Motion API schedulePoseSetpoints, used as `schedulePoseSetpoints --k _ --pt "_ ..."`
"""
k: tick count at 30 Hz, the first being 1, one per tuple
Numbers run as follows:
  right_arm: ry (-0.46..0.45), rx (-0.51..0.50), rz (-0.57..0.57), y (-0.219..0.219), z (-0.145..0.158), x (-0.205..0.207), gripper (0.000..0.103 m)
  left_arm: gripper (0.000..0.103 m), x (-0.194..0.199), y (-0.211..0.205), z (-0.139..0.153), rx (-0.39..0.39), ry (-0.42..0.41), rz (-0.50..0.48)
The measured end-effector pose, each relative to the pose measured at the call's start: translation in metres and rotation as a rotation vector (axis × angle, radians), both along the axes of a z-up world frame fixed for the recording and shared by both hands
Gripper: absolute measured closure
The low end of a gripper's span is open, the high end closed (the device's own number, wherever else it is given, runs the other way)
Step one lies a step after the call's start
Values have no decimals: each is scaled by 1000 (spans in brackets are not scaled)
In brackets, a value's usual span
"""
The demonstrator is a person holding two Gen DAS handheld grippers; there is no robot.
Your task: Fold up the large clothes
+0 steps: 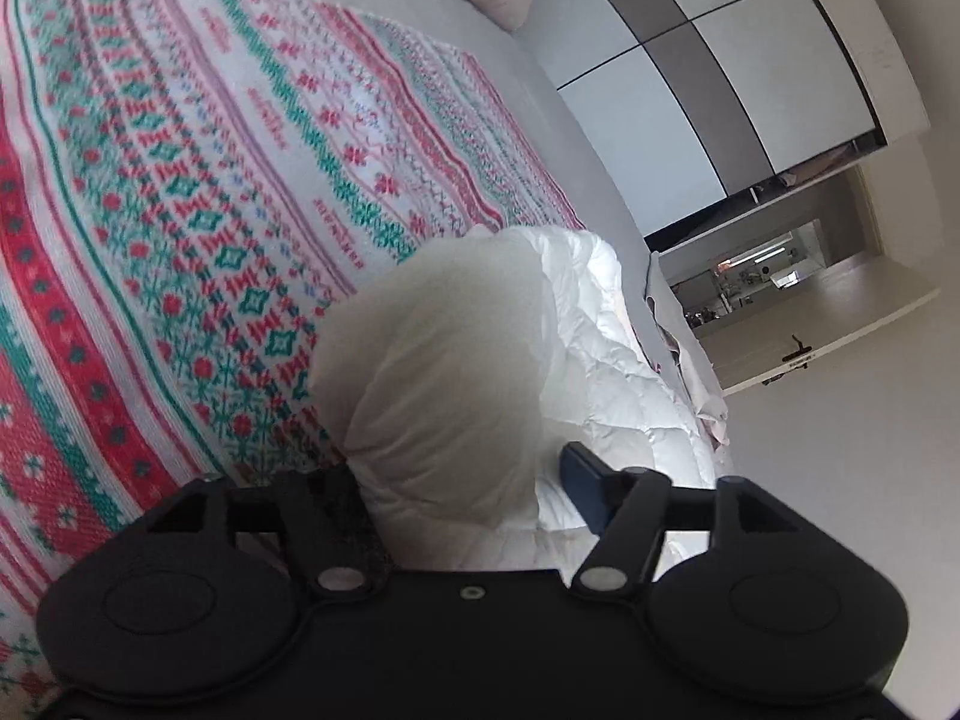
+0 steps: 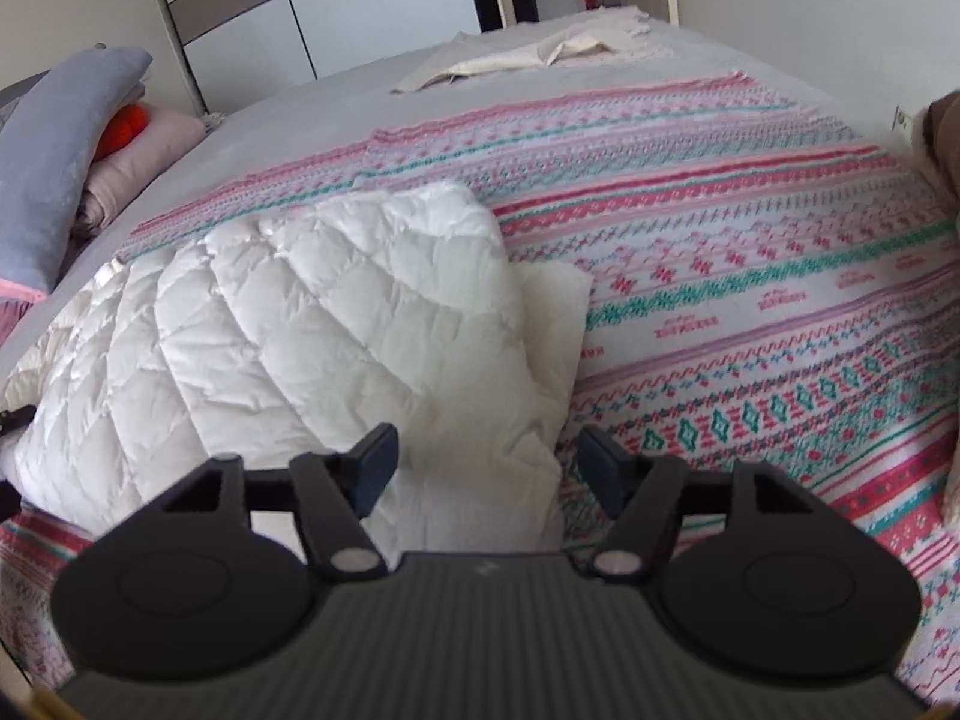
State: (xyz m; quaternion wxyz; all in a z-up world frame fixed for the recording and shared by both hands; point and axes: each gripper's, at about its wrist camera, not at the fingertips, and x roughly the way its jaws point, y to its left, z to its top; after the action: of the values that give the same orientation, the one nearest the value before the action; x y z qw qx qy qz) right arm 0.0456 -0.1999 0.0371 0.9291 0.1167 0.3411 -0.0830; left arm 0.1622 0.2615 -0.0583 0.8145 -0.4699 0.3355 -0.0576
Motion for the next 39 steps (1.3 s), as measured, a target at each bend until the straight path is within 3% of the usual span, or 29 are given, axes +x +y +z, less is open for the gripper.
schedulePoseSetpoints --k 3,7,9,11,16,19,26,30,35,39 --pt "-130 8 9 11 16 5 36 33 3 -14 1 28 -41 -13" --pt "-263 75 107 43 24 21 36 37 6 -28 2 55 -65 17" --pt "-282 101 191 65 20 32 40 49 6 -31 3 58 -70 38" --pt "-277 117 278 87 13 42 58 59 5 -33 6 76 -82 45" --pt "-238 134 392 121 -5 67 75 75 -5 -46 29 203 -200 41" --pt "-179 198 354 121 -21 86 78 78 -16 -55 45 282 -301 34" --pt "-38 478 330 95 -59 116 82 78 -40 -92 85 439 -605 -75" --pt "-14 531 340 90 -69 119 83 78 -40 -124 100 436 -728 -186" --pt "7 567 370 85 -76 123 89 78 -32 -181 103 419 -810 -388" --pt "4 701 381 62 -86 122 94 77 -24 -216 95 434 -827 -486"
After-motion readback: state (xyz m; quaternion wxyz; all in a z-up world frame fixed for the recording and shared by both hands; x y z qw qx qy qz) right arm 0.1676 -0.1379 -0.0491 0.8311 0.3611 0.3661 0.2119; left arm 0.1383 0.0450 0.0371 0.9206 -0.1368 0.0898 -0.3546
